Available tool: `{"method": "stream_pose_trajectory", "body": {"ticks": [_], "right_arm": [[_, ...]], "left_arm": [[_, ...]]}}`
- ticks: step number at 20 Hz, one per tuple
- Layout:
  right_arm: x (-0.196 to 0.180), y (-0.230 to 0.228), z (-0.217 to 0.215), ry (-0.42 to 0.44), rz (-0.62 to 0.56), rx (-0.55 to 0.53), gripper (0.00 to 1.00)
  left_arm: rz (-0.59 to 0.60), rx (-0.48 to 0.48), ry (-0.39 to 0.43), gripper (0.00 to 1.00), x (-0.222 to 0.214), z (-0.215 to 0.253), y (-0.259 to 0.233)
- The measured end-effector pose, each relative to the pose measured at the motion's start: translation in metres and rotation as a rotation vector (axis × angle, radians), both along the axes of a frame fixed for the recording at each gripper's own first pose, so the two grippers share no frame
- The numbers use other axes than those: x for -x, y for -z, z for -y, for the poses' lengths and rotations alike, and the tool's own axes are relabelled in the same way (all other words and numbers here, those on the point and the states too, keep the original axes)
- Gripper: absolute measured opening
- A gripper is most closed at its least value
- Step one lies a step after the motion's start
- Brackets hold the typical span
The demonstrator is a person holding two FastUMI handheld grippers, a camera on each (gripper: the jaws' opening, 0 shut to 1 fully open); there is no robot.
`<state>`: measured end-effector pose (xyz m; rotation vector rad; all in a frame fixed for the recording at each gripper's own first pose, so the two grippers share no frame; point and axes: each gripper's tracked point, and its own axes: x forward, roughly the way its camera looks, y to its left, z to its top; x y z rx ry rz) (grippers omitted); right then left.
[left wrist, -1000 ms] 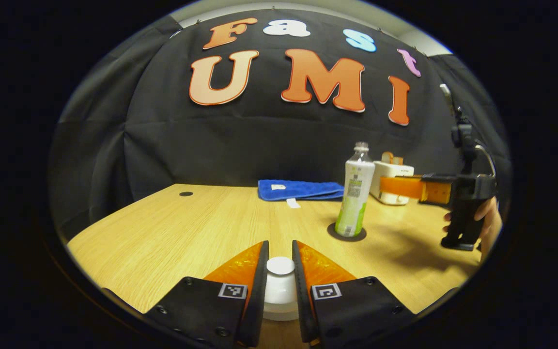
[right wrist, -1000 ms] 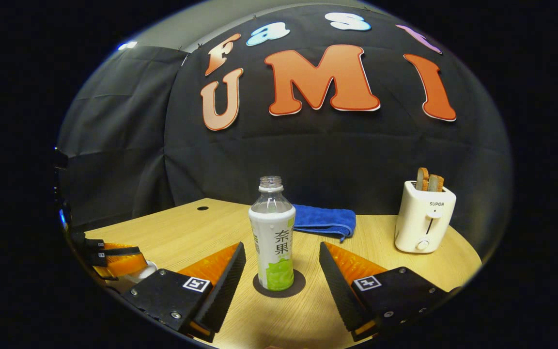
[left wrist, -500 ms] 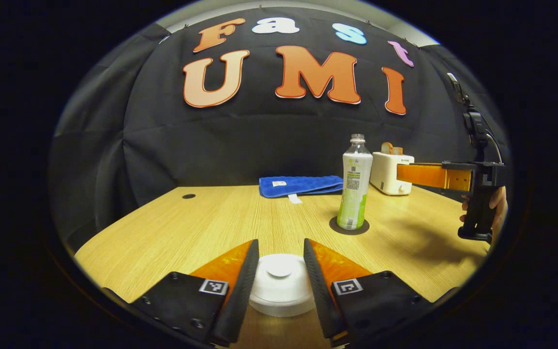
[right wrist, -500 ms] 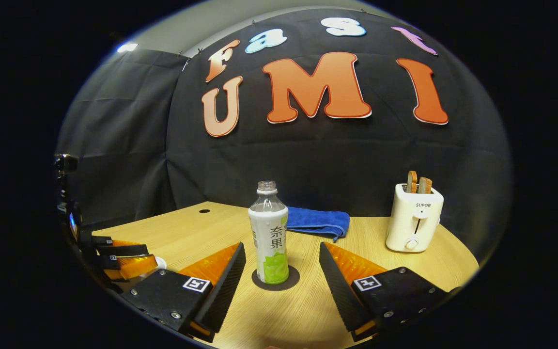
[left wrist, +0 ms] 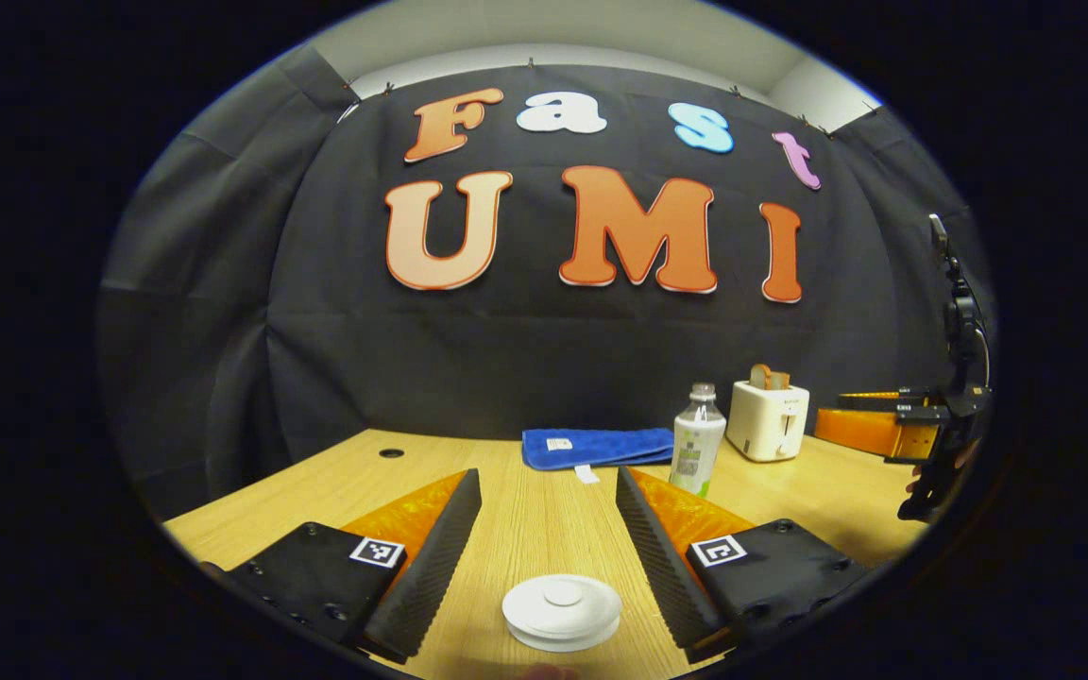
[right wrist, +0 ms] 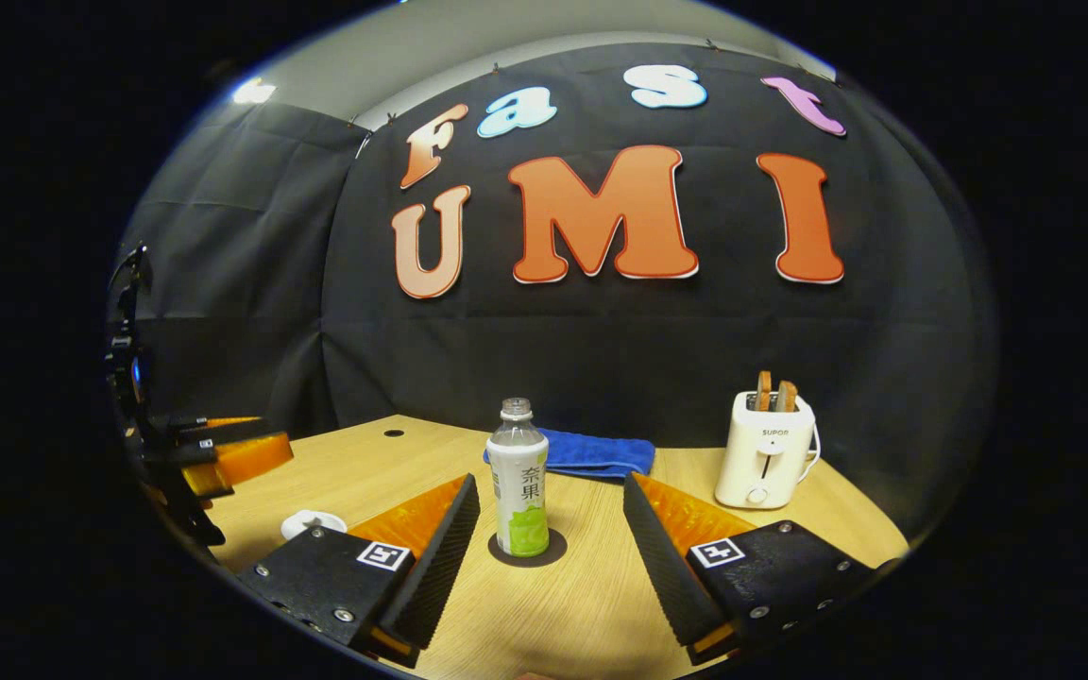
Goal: Open the teacup lid with one hand, grasp the water bottle and pour water into the teacup with the other hand; after pouring, place the water bottle on the coaster and then close the teacup lid.
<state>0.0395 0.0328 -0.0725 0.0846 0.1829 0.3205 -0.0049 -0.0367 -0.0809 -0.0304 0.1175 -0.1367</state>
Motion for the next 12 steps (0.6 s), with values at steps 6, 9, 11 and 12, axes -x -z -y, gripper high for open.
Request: {"method": "stream_pose_trajectory", "body": {"ticks": [6, 9, 11, 12], "right_arm": [[0.026, -0.038, 0.004, 0.014, 0.088, 0.033, 0.95], [0.034, -0.053, 0.008, 0.043, 0.130, 0.056, 0.96], [0.040, -0.058, 0.007, 0.041, 0.145, 0.066, 0.96], [0.042, -0.062, 0.006, 0.042, 0.153, 0.064, 0.96]], "left_arm": [[0.113, 0.013, 0.004, 0.92, 0.000, 0.009, -0.060], [0.142, 0.031, 0.012, 0.94, 0.005, 0.015, -0.078], [0.148, 0.049, 0.015, 0.95, 0.010, 0.018, -0.084], [0.151, 0.055, 0.008, 0.96, 0.012, 0.015, -0.087]]}}
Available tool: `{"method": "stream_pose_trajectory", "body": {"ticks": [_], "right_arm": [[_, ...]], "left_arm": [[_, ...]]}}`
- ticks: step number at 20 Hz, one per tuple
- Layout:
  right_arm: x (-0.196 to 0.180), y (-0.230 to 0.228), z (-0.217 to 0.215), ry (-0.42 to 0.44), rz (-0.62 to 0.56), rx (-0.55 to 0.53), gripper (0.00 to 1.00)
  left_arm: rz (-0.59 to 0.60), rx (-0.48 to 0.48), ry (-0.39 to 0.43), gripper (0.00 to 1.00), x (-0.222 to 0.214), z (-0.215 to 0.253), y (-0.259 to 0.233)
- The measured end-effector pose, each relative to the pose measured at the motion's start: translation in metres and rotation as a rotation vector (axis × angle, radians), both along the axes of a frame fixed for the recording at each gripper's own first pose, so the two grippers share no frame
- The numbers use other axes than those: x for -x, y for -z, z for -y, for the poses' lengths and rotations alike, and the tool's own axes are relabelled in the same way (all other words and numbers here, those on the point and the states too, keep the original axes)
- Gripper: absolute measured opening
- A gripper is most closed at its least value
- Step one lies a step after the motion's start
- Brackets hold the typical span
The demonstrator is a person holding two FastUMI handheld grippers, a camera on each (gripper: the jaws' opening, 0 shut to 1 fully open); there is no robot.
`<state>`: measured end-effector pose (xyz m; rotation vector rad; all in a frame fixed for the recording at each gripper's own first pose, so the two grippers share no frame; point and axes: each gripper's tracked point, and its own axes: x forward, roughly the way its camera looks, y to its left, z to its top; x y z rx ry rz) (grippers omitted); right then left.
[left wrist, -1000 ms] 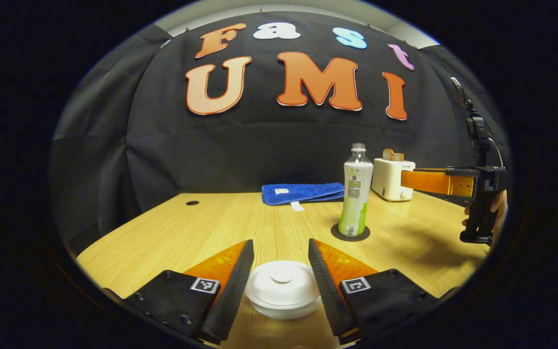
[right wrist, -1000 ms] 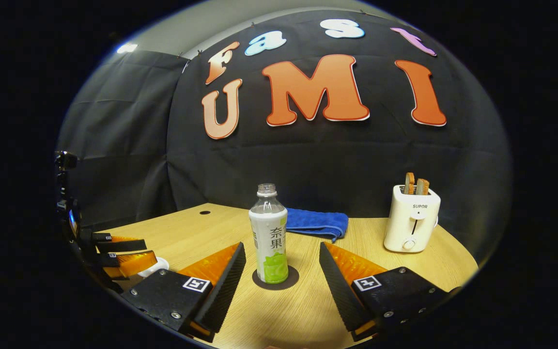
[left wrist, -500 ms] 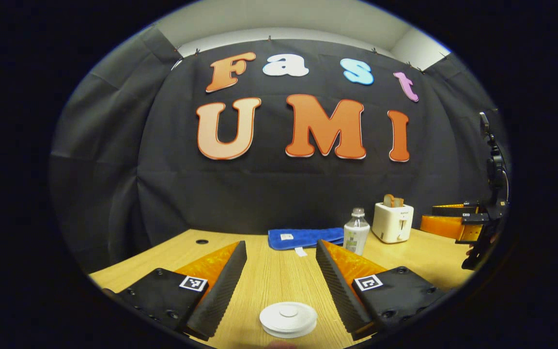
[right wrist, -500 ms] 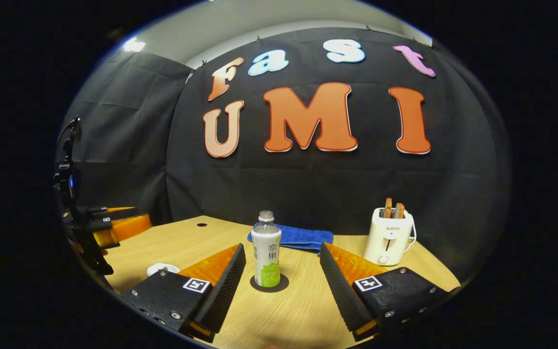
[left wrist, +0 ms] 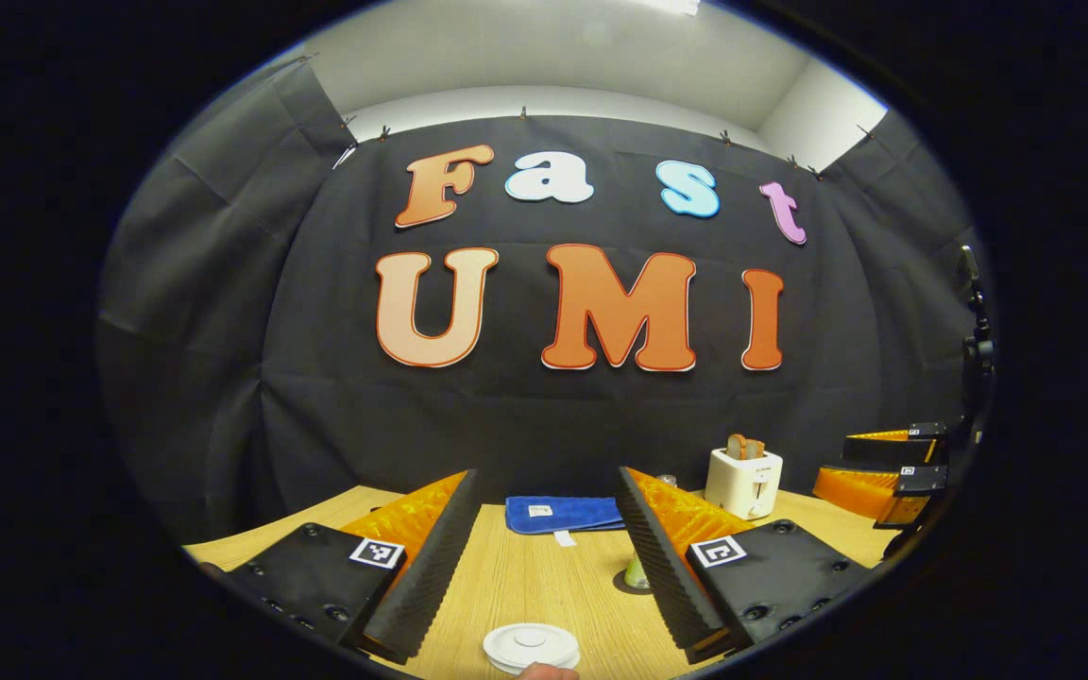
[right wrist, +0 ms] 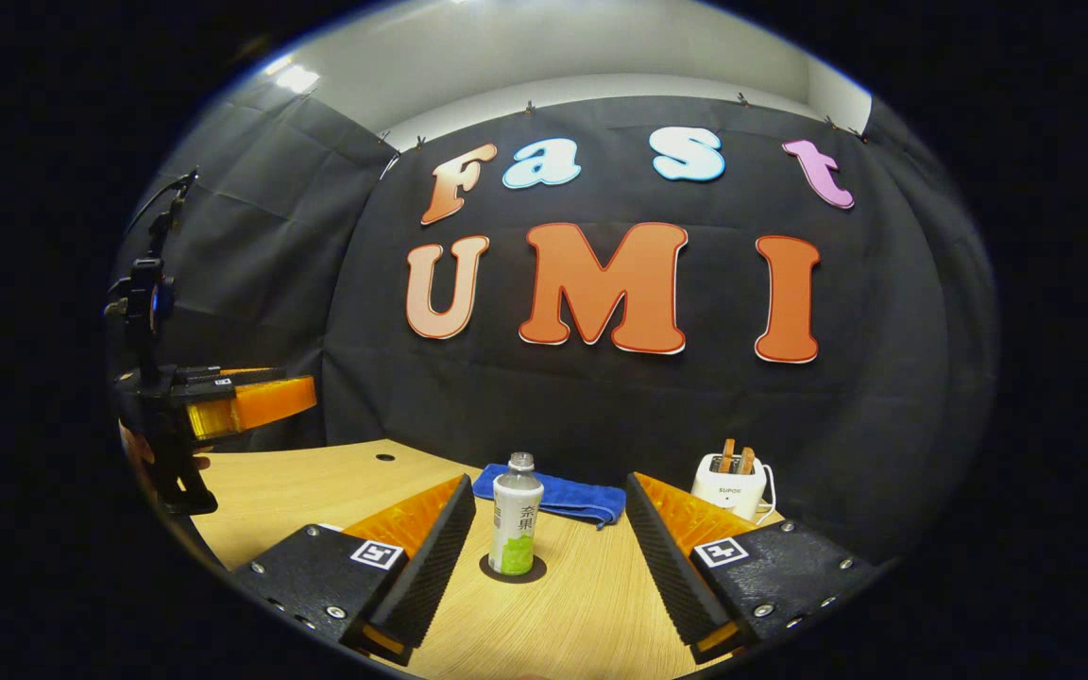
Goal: Open the teacup lid with one hand, grasp the water bottle and pour water into the teacup with the other hand; after pouring, place the water bottle on the coaster and then close the teacup lid.
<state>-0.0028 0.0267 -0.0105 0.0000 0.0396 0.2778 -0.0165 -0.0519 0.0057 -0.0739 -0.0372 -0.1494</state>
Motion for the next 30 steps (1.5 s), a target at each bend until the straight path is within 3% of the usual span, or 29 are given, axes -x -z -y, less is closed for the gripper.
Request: {"method": "stream_pose_trajectory", "body": {"ticks": [6, 18, 30], "right_arm": [[0.012, -0.018, 0.005, 0.024, 0.021, 0.004, 0.97], [0.032, -0.039, 0.023, 0.127, 0.015, 0.012, 0.97], [0.026, -0.031, 0.023, 0.133, 0.017, 0.021, 0.99]], "left_arm": [[-0.017, -0.022, -0.018, 0.92, 0.004, 0.000, -0.007], [-0.085, -0.015, -0.036, 0.93, 0.003, -0.014, -0.011], [-0.037, -0.079, -0.078, 0.92, -0.007, -0.010, -0.013]]}}
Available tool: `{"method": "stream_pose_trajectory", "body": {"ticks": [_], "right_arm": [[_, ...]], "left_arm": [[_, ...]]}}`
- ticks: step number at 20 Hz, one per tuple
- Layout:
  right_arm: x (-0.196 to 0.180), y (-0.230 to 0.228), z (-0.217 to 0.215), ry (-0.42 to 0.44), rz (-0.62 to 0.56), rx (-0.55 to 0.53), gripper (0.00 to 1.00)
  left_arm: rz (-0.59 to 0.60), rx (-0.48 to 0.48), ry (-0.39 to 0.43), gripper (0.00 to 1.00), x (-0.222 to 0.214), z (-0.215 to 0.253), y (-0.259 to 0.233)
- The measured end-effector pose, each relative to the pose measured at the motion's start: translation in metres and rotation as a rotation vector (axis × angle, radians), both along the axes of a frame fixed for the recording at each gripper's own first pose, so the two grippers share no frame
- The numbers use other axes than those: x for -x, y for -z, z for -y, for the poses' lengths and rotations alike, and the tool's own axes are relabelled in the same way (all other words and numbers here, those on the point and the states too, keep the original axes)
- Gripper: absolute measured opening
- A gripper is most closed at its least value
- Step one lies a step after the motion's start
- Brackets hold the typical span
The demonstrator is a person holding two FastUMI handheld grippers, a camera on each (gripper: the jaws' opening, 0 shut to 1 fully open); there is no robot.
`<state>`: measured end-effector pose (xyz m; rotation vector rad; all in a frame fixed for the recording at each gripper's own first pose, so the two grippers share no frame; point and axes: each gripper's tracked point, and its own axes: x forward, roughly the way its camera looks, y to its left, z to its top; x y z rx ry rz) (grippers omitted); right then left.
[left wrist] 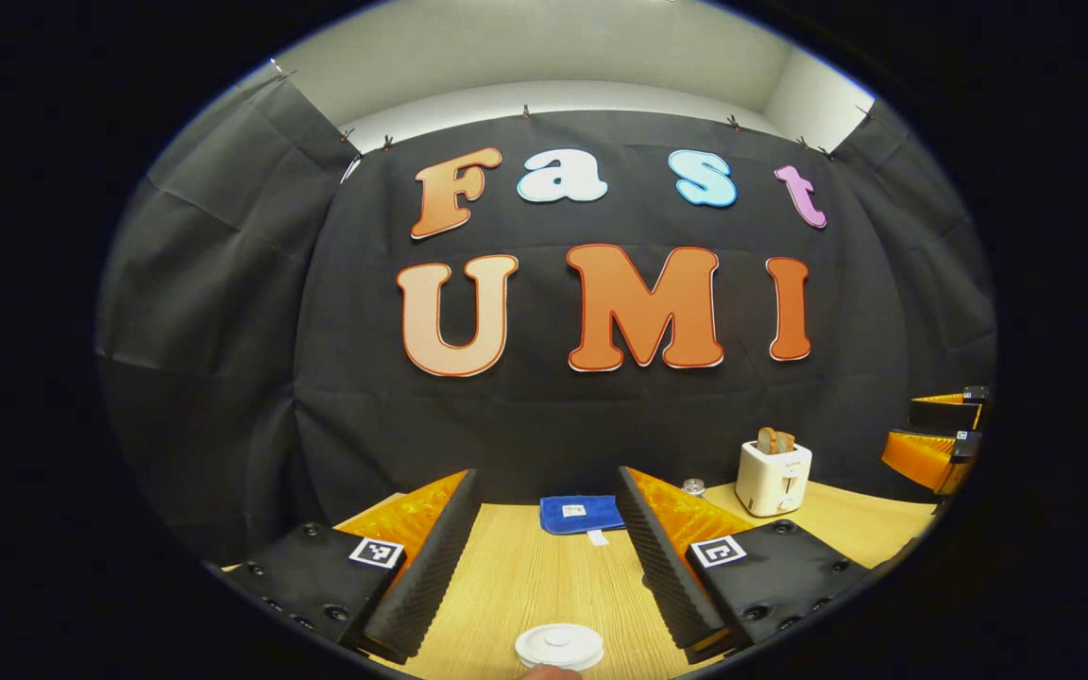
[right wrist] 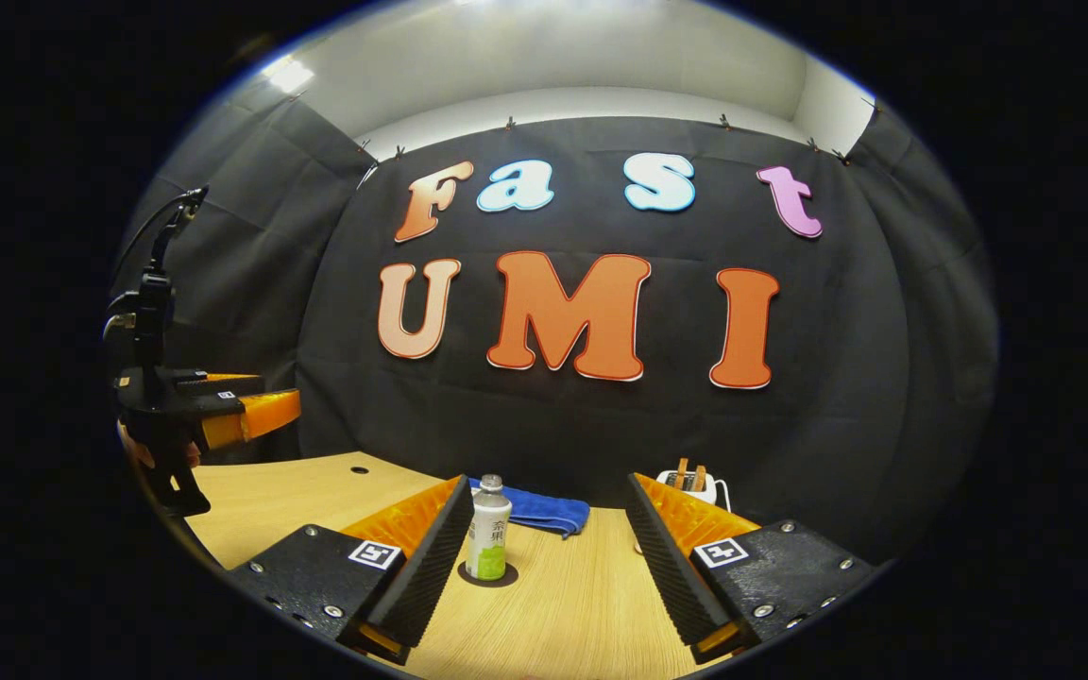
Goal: Open the teacup lid with one hand, grasp the water bottle and pour water into the teacup with the other hand; after pouring, place the water bottle on the coaster and then close the teacup lid.
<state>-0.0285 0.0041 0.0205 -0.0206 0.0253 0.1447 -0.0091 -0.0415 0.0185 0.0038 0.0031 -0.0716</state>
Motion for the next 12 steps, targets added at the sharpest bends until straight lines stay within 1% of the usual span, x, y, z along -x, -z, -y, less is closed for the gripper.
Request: {"method": "stream_pose_trajectory", "body": {"ticks": [1, 2, 3, 5, 6, 7, 12], "right_arm": [[-0.001, 0.001, 0.000, 0.002, -0.001, -0.002, 0.99], [-0.003, 0.002, 0.001, 0.006, -0.004, -0.004, 0.97], [-0.004, 0.003, -0.001, 0.001, -0.003, -0.006, 0.97], [-0.008, 0.007, -0.004, -0.004, -0.010, -0.001, 0.97], [-0.009, 0.009, -0.007, -0.008, -0.013, 0.004, 0.97], [-0.011, 0.012, -0.009, -0.011, -0.017, 0.008, 0.97], [-0.019, 0.015, -0.019, -0.023, -0.020, 0.020, 0.97]], "left_arm": [[0.001, -0.005, 0.004, 0.93, -0.003, 0.001, 0.002], [0.000, -0.008, 0.003, 0.94, -0.007, 0.001, 0.002], [0.000, -0.008, 0.007, 0.92, -0.010, 0.002, 0.004], [0.000, 0.000, 0.012, 0.92, -0.014, 0.003, 0.006], [0.000, -0.001, 0.008, 0.95, -0.016, 0.002, 0.008], [-0.003, -0.002, 0.006, 0.92, -0.017, -0.001, 0.010], [-0.006, -0.017, -0.017, 0.93, -0.022, -0.008, 0.013]]}}
